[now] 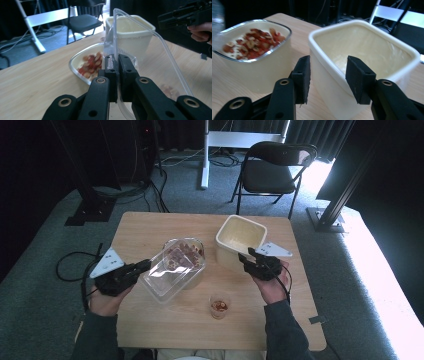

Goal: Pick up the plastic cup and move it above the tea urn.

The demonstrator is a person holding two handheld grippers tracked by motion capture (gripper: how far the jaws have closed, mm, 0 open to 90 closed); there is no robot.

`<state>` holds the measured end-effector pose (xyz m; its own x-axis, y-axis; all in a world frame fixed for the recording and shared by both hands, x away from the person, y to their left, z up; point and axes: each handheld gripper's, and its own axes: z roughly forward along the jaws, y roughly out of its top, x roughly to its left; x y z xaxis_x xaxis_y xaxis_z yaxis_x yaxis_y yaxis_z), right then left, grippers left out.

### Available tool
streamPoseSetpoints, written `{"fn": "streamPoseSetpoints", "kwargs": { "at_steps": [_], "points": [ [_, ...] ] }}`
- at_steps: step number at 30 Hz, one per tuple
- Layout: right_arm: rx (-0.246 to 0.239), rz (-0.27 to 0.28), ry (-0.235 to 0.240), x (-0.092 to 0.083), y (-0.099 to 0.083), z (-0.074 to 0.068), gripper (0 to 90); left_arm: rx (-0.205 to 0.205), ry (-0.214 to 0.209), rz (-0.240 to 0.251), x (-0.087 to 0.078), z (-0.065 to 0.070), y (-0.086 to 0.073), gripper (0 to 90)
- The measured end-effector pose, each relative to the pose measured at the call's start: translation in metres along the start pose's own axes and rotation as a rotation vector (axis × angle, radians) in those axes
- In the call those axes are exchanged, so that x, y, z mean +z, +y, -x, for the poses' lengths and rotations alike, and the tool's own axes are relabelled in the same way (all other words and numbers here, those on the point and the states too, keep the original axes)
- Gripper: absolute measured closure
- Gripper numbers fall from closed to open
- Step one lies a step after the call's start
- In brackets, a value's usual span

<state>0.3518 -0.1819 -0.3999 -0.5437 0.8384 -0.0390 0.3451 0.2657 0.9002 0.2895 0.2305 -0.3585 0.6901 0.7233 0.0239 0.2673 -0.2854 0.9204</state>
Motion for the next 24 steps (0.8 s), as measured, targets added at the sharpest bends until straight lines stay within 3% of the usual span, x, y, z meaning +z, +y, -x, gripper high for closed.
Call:
{"fn": "streamPoseSetpoints", "kwargs": {
  "at_steps": [2, 7, 14, 18, 20, 22, 24],
  "points": [
    [-0.006, 0.008, 0.015, 0.000, 0.007, -0.004, 58.2, 0.013, -0.008, -0.006, 0.014, 0.003, 0.005, 87.7],
    [-0.013, 0.044, 0.105, -0.001, 0.022, -0.014, 62.9, 0.020, -0.026, -0.013, 0.037, 0.008, 0.011, 87.7],
    [-0.056, 0.031, 0.168, 0.014, 0.033, -0.033, 58.4, 0.032, -0.031, -0.018, 0.047, 0.012, 0.014, 87.7],
    [-0.028, -0.007, 0.234, 0.032, 0.035, -0.036, 60.1, 0.022, -0.041, -0.010, 0.049, 0.013, 0.015, 87.7],
    [-0.029, -0.021, 0.258, 0.038, 0.035, -0.040, 65.5, 0.020, -0.040, -0.008, 0.050, 0.012, 0.015, 87.7],
    [-0.069, -0.046, 0.229, 0.041, 0.035, -0.045, 82.2, 0.013, -0.047, -0.004, 0.052, 0.011, 0.015, 87.3],
    [-0.068, -0.043, 0.234, 0.043, 0.035, -0.045, 85.2, 0.015, -0.048, -0.005, 0.051, 0.011, 0.014, 84.1]
  ]
}}
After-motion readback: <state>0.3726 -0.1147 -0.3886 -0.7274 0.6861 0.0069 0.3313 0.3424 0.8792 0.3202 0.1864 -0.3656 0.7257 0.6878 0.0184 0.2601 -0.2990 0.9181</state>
